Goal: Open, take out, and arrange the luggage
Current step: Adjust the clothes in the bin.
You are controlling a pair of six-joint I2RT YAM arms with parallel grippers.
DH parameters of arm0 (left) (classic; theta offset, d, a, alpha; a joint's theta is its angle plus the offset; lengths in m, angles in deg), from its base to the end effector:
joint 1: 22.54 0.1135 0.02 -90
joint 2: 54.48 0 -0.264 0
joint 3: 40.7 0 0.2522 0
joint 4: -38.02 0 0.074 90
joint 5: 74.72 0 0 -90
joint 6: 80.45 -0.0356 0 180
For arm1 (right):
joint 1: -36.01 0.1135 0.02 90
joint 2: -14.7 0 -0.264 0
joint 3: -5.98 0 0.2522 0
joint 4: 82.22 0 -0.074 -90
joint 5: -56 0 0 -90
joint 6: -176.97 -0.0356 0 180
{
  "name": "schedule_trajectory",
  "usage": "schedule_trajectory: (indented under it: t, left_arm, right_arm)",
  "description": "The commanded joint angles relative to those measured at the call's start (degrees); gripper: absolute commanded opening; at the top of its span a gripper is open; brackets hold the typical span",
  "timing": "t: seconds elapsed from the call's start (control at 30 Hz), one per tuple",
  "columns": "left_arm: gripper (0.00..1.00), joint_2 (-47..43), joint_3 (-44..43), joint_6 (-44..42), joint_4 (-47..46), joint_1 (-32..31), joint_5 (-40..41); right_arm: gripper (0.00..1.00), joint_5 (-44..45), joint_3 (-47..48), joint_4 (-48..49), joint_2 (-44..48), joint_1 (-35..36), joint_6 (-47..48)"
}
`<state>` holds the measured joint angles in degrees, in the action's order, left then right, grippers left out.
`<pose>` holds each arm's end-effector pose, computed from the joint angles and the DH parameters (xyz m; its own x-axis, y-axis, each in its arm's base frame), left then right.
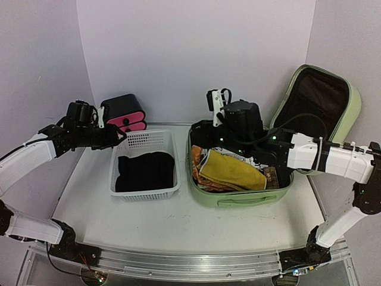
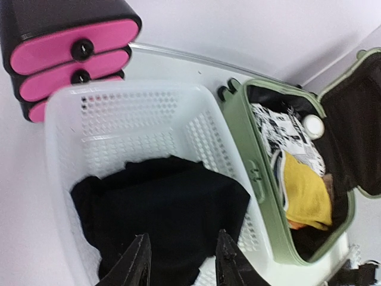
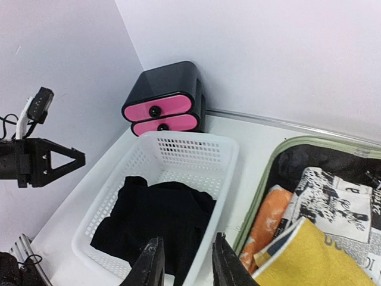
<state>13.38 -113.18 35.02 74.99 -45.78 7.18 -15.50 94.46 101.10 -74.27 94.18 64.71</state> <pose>0.2408 -0.1088 0.3199 -0.6589 -0.1804 -0.7303 0.2400 0.8697 -0.4314 0.2074 0.3127 0.3806 -0.2178 0.3303 -0.9184 -0.6008 0.6962 0.3928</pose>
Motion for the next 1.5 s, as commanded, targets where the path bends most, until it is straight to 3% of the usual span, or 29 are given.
schedule_trajectory:
  t: [0.0,0.13,0.27,0.43,0.57,0.7,0.97,1.27,1.47]
  left_arm:
    - [0.43,-3.3,2.7,2.0,1.5,-0.1,-8.7]
    - [0.51,-5.7,4.7,3.2,1.2,-1.3,-9.3]
    - [0.53,-5.8,5.7,3.9,0.5,-3.6,-9.6]
    - [0.53,-4.1,5.0,1.3,0.4,-8.9,-4.8]
    - [0.53,0.6,3.0,0.3,0.0,-10.1,-5.3]
    - [0.51,7.0,1.1,0.2,-1.7,-10.2,-7.9]
    - [0.49,17.4,-2.8,0.1,-5.8,-10.2,-10.4]
    - [0.09,29.6,-11.5,0.3,-8.2,-10.0,-11.7]
    - [0.0,36.6,-14.4,1.2,-9.7,-8.7,-7.1]
  right_arm:
    - [0.29,7.4,-7.3,-0.1,4.1,-0.2,-1.1]
    - [0.4,8.3,-10.7,-1.4,6.9,-0.4,-1.2]
    - [0.41,8.4,-10.6,-7.7,6.4,-2.4,-2.7]
    - [0.44,-1.6,-12.8,-10.3,7.2,-11.4,-4.6]
    - [0.48,-4.7,-13.6,-11.4,7.1,-15.9,-4.6]
    - [0.59,-7.0,-12.3,-14.0,5.0,-18.6,-3.7]
    - [0.65,-7.3,-11.0,-18.6,4.1,-19.3,-2.8]
    - [0.65,-7.8,-13.0,-18.6,6.8,-19.3,-3.4]
    - [0.66,-7.3,-13.1,-18.7,7.5,-19.3,-3.1]
